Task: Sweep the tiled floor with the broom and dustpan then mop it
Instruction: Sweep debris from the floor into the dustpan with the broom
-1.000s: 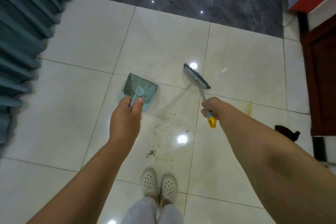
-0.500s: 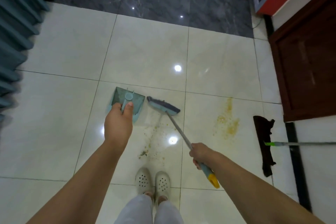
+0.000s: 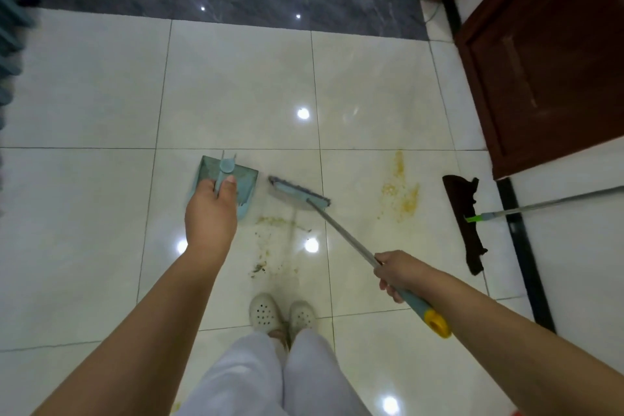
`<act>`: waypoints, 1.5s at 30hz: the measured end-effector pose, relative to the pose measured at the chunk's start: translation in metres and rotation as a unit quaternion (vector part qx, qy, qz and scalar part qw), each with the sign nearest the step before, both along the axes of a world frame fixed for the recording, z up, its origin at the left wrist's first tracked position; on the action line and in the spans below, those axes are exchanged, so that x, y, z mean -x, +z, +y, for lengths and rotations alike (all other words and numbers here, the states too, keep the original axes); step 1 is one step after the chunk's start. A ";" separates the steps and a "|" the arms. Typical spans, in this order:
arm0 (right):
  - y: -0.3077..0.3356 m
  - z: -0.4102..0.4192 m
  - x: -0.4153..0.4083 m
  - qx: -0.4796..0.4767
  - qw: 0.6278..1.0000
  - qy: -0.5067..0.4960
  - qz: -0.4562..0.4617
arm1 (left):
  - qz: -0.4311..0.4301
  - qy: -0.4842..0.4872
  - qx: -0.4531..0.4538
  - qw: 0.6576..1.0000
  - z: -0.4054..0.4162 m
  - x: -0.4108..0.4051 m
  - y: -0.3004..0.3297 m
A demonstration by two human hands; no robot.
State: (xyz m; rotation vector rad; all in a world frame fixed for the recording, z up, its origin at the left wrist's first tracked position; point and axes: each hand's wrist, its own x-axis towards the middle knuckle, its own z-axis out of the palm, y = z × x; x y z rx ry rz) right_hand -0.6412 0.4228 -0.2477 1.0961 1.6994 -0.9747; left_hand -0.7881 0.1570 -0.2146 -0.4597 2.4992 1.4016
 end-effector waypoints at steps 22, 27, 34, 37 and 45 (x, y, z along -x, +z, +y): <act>-0.024 -0.043 -0.134 0.127 0.973 -0.177 -0.076 | 0.027 0.040 0.018 0.999 0.013 -0.158 0.011; -0.003 -0.037 -0.157 0.121 0.980 -0.146 -0.065 | 0.044 0.069 0.001 0.997 0.008 -0.202 0.015; 0.003 -0.027 -0.118 0.061 0.998 -0.027 0.002 | 0.035 0.130 -0.002 0.991 -0.027 -0.243 0.008; -0.008 -0.033 -0.077 0.032 0.998 0.047 0.003 | 0.027 0.147 -0.001 0.989 -0.048 -0.256 0.004; -0.042 -0.087 -0.041 0.024 0.993 0.116 -0.023 | 0.011 0.176 0.019 0.984 -0.090 -0.274 -0.013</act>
